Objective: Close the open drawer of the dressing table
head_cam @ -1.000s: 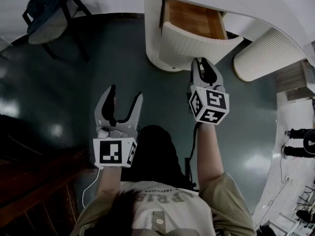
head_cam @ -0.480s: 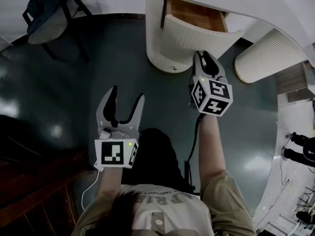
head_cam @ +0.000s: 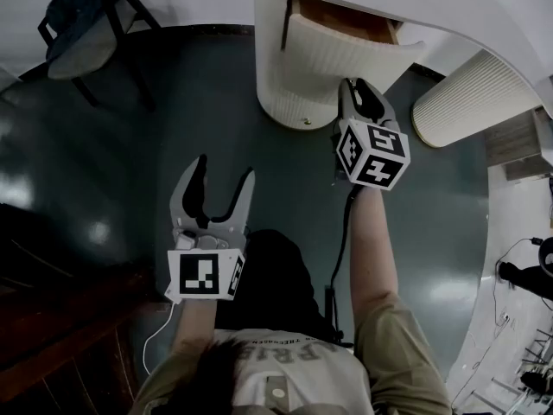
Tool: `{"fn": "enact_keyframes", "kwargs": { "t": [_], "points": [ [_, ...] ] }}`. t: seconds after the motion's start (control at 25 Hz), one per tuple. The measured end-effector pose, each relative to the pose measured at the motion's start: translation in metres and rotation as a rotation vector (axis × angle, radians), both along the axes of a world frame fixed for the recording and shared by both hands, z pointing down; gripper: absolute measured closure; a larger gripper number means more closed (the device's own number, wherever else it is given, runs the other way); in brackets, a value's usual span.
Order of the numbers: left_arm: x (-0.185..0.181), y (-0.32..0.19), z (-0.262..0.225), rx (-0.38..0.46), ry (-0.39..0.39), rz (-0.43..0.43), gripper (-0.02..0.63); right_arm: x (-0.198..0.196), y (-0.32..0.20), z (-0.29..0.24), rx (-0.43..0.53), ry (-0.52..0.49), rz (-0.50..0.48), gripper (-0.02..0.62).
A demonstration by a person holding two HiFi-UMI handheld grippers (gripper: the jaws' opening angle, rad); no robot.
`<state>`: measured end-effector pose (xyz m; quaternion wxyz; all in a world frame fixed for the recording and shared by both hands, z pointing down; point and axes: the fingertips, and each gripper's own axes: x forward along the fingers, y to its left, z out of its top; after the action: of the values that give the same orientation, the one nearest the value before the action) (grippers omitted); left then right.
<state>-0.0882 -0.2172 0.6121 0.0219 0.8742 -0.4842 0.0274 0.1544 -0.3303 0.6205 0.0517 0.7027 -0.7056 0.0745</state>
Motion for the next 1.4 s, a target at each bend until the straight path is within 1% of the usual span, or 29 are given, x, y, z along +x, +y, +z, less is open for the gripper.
{"fn": "enact_keyframes", "kwargs": {
  "t": [0.4, 0.64, 0.96, 1.4],
  "points": [
    [-0.003, -0.002, 0.005, -0.006, -0.007, -0.010, 0.293, 0.005, -0.024, -0.002, 0.000, 0.001, 0.007, 0.489],
    [-0.002, 0.000, 0.009, -0.008, -0.026, 0.001, 0.293, 0.008, -0.032, -0.001, -0.007, 0.011, 0.002, 0.489],
    [-0.008, -0.003, 0.016, -0.021, -0.034, -0.013, 0.293, 0.012, -0.051, -0.002, -0.005, 0.008, 0.015, 0.489],
    [-0.015, -0.008, 0.023, -0.035, -0.023, -0.031, 0.293, 0.018, -0.073, -0.003, -0.007, -0.009, 0.020, 0.488]
  ]
}}
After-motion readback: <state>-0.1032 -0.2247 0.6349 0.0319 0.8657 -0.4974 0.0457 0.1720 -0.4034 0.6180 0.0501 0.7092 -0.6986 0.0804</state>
